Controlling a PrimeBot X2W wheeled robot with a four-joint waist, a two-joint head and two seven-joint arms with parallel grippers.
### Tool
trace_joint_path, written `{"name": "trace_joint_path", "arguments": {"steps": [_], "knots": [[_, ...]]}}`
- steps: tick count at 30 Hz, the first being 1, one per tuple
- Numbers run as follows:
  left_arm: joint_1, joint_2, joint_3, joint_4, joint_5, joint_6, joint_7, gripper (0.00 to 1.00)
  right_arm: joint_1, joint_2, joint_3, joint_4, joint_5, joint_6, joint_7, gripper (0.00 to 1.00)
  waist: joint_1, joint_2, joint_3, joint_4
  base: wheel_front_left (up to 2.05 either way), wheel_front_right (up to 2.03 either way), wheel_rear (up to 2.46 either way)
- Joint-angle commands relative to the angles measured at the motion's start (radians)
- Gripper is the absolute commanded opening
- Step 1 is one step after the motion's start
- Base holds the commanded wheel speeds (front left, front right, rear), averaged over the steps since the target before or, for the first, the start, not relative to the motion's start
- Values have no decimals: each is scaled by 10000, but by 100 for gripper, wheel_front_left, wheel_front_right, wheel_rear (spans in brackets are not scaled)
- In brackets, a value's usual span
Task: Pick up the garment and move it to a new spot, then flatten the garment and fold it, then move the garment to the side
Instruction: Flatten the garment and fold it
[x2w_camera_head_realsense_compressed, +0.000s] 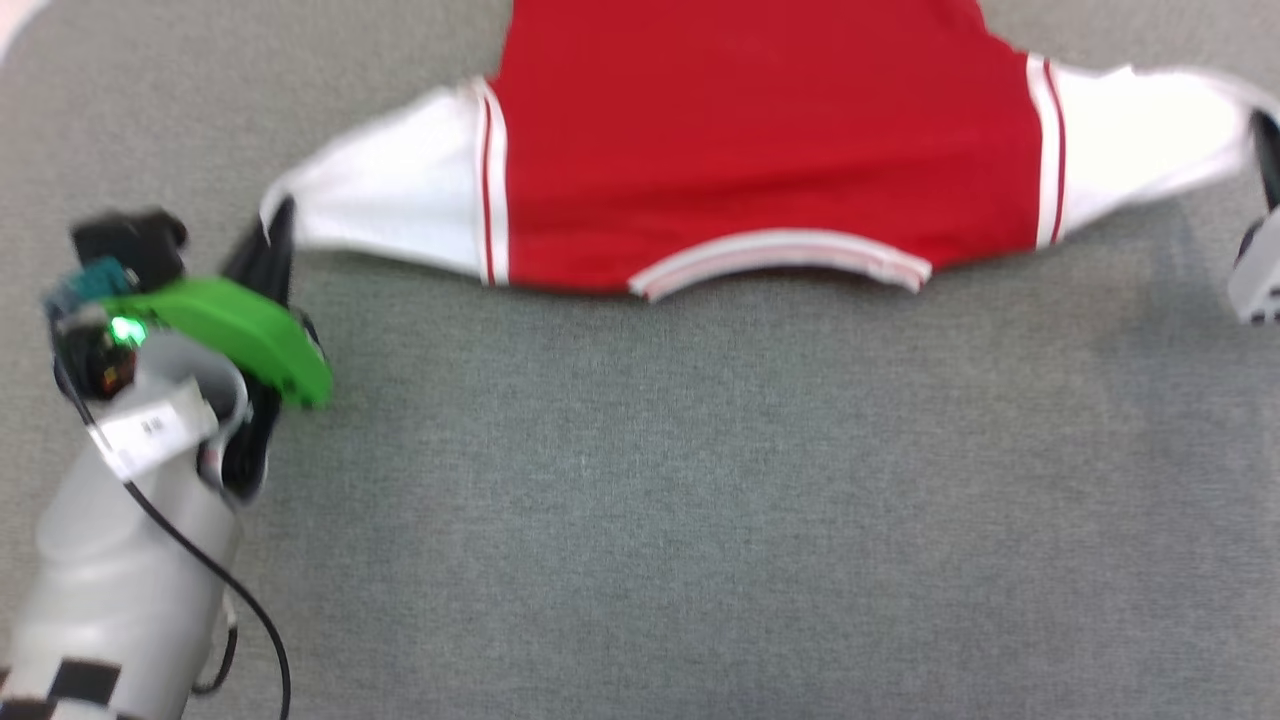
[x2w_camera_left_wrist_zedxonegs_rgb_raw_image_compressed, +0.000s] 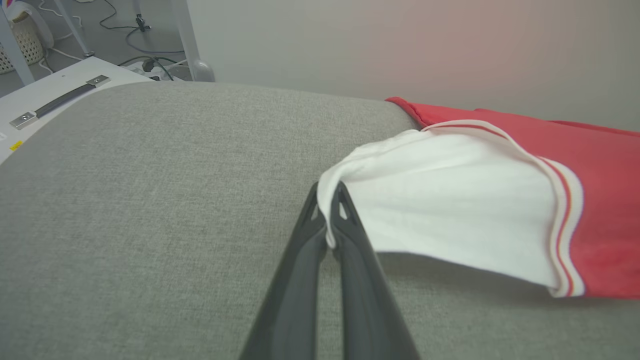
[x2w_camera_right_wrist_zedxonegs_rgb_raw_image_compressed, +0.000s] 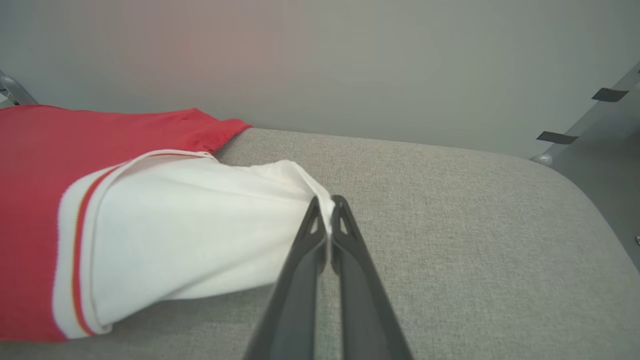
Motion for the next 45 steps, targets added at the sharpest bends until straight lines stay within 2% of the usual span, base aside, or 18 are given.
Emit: {"name": "trace_joint_path", "arguments": {"steps": [1, 3, 10, 22, 30, 35, 42, 43, 44, 45], "knots": [[463, 316, -155, 18, 169, 13, 225, 0, 413, -258, -5, -113, 215, -21, 251, 0, 1, 111, -1074, -5, 0, 0, 0], [940, 477, -531, -82, 473, 162, 613, 0, 965, -379, 29, -213, 569, -21, 782, 0, 1, 111, -1372, -3, 0, 0, 0], [2461, 787, -983, -971, 400, 462, 1853, 0, 2703, -663, -89, -936, 1585, -21, 2219, 0, 1, 111, -2173, -49, 0, 0, 0], [5120, 1782, -1122, -3962, -427, 1256, 4063, 0, 5457, -613, -899, -2438, 2753, -21, 4487, 0, 1, 111, -2953, -153, 0, 0, 0], [6732, 2383, -1186, -6071, -1221, 1792, 5455, 0, 7278, -460, -1848, -3427, 3354, -21, 6663, 0, 1, 111, -3088, -100, 0, 0, 0], [7307, 2504, -1161, -6747, -1569, 2045, 5797, 0, 7874, -151, -2425, -4119, 3275, -21, 7380, 0, 1, 111, -2963, -104, 0, 0, 0], [7330, 2396, -1204, -7404, -1715, 2063, 5867, 0, 8004, 197, -3003, -5001, 2892, -21, 8001, 0, 1, 111, -2659, -16, 0, 0, 0], [7293, 2369, -1221, -7505, -1734, 2048, 5894, 0, 7957, 226, -3101, -5092, 2826, -21, 8015, 29, 1, 111, -2607, 14, 0, 0, 0], [7251, 2333, -1233, -7626, -1763, 2052, 5932, 0, 7913, 257, -3202, -5166, 2708, -21, 8082, 100, 1, 111, -2553, 49, 0, 0, 0], [7217, 2318, -1245, -7732, -1765, 2075, 5970, 0, 7889, 256, -3205, -5258, 2609, -21, 8191, 100, 1, 111, -2493, 86, 0, 0, 0]]}}
